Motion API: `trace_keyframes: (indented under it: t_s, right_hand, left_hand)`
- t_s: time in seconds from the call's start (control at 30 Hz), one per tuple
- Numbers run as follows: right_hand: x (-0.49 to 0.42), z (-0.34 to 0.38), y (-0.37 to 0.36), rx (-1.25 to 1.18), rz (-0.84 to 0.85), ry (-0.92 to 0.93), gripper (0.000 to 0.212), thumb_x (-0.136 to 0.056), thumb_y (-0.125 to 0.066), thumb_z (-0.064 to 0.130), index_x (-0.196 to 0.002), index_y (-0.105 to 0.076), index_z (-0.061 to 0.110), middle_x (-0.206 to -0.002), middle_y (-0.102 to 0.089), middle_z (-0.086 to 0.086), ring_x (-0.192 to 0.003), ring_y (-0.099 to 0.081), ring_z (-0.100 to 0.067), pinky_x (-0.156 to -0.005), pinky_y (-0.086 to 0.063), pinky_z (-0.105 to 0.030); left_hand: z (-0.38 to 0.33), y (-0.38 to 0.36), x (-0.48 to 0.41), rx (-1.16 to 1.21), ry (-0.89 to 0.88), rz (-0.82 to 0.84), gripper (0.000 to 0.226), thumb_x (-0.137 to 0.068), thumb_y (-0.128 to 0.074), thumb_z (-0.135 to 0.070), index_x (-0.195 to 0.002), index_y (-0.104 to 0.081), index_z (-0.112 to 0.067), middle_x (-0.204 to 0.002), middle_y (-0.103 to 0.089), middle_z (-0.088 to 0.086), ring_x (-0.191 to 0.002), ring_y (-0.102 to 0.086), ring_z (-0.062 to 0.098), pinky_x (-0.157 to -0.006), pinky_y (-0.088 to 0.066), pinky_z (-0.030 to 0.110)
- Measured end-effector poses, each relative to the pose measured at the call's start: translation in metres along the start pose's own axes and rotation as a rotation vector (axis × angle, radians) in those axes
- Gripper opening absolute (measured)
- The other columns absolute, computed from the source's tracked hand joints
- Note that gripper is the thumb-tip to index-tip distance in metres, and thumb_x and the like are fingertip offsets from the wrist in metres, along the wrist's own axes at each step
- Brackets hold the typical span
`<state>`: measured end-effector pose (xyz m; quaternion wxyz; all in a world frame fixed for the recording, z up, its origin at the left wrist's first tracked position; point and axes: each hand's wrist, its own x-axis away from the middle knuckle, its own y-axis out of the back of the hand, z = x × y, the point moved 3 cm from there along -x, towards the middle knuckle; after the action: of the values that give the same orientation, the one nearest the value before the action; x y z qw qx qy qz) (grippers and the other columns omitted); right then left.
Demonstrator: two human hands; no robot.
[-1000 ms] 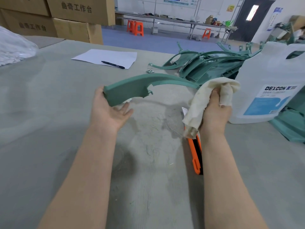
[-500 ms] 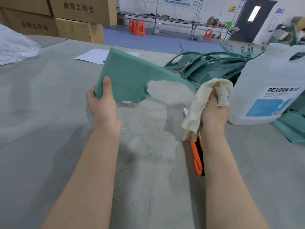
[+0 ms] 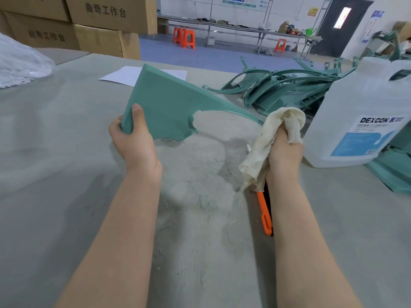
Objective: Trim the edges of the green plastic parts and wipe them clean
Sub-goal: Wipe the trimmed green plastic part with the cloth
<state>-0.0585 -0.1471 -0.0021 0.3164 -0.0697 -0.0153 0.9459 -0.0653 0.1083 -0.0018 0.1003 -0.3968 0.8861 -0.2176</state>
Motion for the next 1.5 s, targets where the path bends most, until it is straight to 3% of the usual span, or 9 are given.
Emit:
trace_keyframes:
  t_s: [0.17, 0.3, 0.47, 0.67, 0.8, 1.0, 1.2, 1.3, 1.5]
  right_hand:
    - [0.002, -0.001, -0.003, -0.073, -0.020, -0.033, 0.016, -0.098, -0.051, 0.025, -0.085, -0.060, 0.024, -0.080, -0.062, 0.011, -0.074, -0.060, -0.006, -0.063, -0.047, -0.022]
    - [0.003, -0.003, -0.009, 0.051, 0.054, -0.025, 0.024, -0.098, -0.049, 0.017, -0.120, -0.055, 0.010, -0.106, -0.063, -0.004, -0.096, -0.060, -0.019, -0.084, -0.050, -0.035]
    - [-0.001, -0.004, -0.008, 0.153, 0.047, 0.003, 0.018, -0.098, -0.049, 0.022, -0.099, -0.062, 0.010, -0.104, -0.066, -0.010, -0.098, -0.064, -0.027, -0.087, -0.053, -0.042]
    - [-0.002, -0.011, -0.003, 0.018, 0.011, -0.099, 0.022, -0.095, -0.055, 0.034, -0.074, -0.057, 0.025, -0.081, -0.063, 0.005, -0.077, -0.061, -0.012, -0.073, -0.050, -0.032]
    - [0.000, -0.014, -0.004, -0.057, 0.019, -0.136, 0.013, -0.096, -0.054, 0.029, -0.085, -0.059, 0.030, -0.086, -0.063, 0.010, -0.080, -0.060, -0.006, -0.065, -0.046, -0.023]
    - [0.001, -0.012, -0.005, 0.024, 0.042, -0.083, 0.016, -0.097, -0.054, 0.020, -0.113, -0.056, 0.019, -0.108, -0.066, -0.003, -0.100, -0.063, -0.021, -0.088, -0.052, -0.037]
    - [0.000, -0.012, -0.004, 0.050, 0.050, -0.118, 0.012, -0.097, -0.052, 0.028, -0.095, -0.060, 0.020, -0.097, -0.066, 0.000, -0.092, -0.064, -0.020, -0.081, -0.052, -0.035]
    - [0.002, -0.014, -0.004, -0.026, 0.033, -0.153, 0.012, -0.096, -0.054, 0.027, -0.084, -0.058, 0.028, -0.090, -0.066, 0.004, -0.085, -0.064, -0.016, -0.078, -0.052, -0.033]
    - [0.000, -0.017, -0.007, 0.037, 0.065, -0.116, 0.016, -0.097, -0.051, 0.020, -0.113, -0.056, 0.017, -0.094, -0.063, 0.002, -0.086, -0.061, -0.016, -0.077, -0.051, -0.033]
  left_hand:
    - [0.002, -0.003, 0.003, -0.011, 0.015, 0.023, 0.025, -0.095, -0.059, -0.031, -0.105, -0.047, -0.013, -0.091, -0.056, -0.008, -0.076, -0.057, 0.003, -0.064, -0.045, 0.009]
    - [0.003, -0.001, 0.001, -0.013, 0.017, -0.019, 0.023, -0.095, -0.057, -0.031, -0.104, -0.046, -0.013, -0.088, -0.054, -0.009, -0.071, -0.054, 0.000, -0.060, -0.043, 0.006]
    - [0.005, 0.000, 0.000, -0.015, 0.024, -0.036, 0.022, -0.096, -0.057, -0.029, -0.105, -0.045, -0.012, -0.086, -0.053, -0.010, -0.070, -0.053, -0.002, -0.058, -0.041, 0.005]
    - [0.005, 0.000, -0.001, -0.028, 0.014, -0.022, 0.023, -0.095, -0.057, -0.031, -0.104, -0.047, -0.012, -0.087, -0.055, -0.010, -0.070, -0.054, -0.001, -0.057, -0.041, 0.005]
    - [0.013, -0.002, 0.000, -0.048, 0.043, 0.006, 0.022, -0.096, -0.057, -0.030, -0.105, -0.048, -0.012, -0.086, -0.056, -0.009, -0.071, -0.055, 0.000, -0.058, -0.043, 0.006]
    - [0.020, 0.001, -0.004, -0.072, 0.054, -0.014, 0.020, -0.097, -0.054, -0.027, -0.106, -0.046, -0.011, -0.095, -0.055, -0.002, -0.069, -0.052, -0.001, -0.056, -0.040, 0.004]
    - [0.021, 0.001, -0.006, -0.096, 0.074, -0.009, 0.030, -0.097, -0.053, -0.029, -0.117, -0.049, -0.008, -0.099, -0.055, -0.001, -0.070, -0.052, 0.000, -0.054, -0.040, 0.003]
    - [0.022, -0.001, -0.004, -0.123, 0.098, 0.018, 0.020, -0.098, -0.052, -0.029, -0.108, -0.047, -0.013, -0.089, -0.054, -0.008, -0.072, -0.053, 0.002, -0.055, -0.042, 0.005]
    - [0.022, -0.001, -0.004, -0.113, 0.126, 0.018, 0.012, -0.097, -0.051, -0.025, -0.104, -0.045, -0.017, -0.088, -0.053, -0.007, -0.084, -0.054, 0.015, -0.070, -0.043, 0.023]
